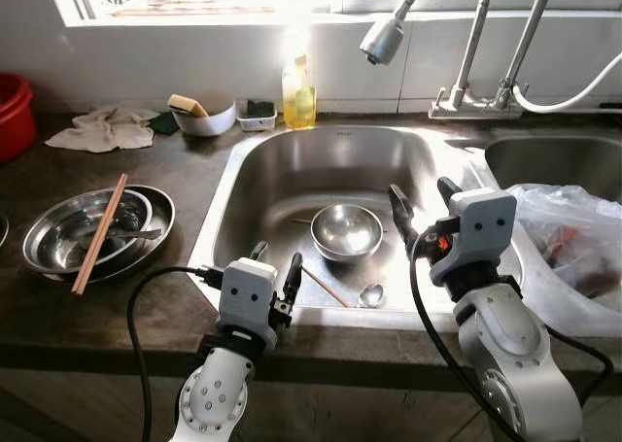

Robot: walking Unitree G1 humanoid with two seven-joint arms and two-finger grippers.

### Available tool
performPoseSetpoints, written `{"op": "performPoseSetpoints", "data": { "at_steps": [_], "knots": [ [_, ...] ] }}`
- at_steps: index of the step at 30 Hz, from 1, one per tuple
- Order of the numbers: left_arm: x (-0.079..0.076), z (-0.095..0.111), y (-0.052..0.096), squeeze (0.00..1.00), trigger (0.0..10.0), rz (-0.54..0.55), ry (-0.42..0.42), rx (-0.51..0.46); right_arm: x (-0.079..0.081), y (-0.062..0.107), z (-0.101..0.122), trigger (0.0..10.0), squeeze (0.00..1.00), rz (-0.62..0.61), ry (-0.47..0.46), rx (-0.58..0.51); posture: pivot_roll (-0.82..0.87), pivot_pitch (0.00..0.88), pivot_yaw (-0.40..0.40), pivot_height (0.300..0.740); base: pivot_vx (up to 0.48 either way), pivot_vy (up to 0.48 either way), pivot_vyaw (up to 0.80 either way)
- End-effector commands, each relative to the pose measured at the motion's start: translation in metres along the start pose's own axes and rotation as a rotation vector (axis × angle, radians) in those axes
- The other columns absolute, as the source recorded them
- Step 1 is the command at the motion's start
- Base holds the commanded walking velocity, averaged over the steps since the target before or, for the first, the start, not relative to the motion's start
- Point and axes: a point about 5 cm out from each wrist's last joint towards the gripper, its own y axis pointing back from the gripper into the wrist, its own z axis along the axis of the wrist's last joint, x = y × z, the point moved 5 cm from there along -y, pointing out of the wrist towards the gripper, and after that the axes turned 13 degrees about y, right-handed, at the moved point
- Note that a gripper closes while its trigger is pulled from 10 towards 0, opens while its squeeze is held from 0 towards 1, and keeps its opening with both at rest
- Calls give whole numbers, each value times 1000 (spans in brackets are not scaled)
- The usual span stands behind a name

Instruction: Kitchen organization

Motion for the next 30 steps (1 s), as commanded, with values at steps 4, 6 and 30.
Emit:
{"op": "performPoseSetpoints", "data": {
  "at_steps": [4,6,30],
  "knots": [
    [-1,2,2,0,10000,0,-4,-8,1,-2,-1,10000,0,1,-12,10,59,48,-18,740,-282,0,0],
    [-1,2,2,0,10000,1,-3,-7,1,-2,-1,10000,0,0,-13,10,59,48,-18,740,-285,0,0],
    [-3,-1,3,0,10000,-5,1,4,2,-1,-6,10000,0,-3,-16,28,72,54,-15,740,-290,0,0]
  ]
}}
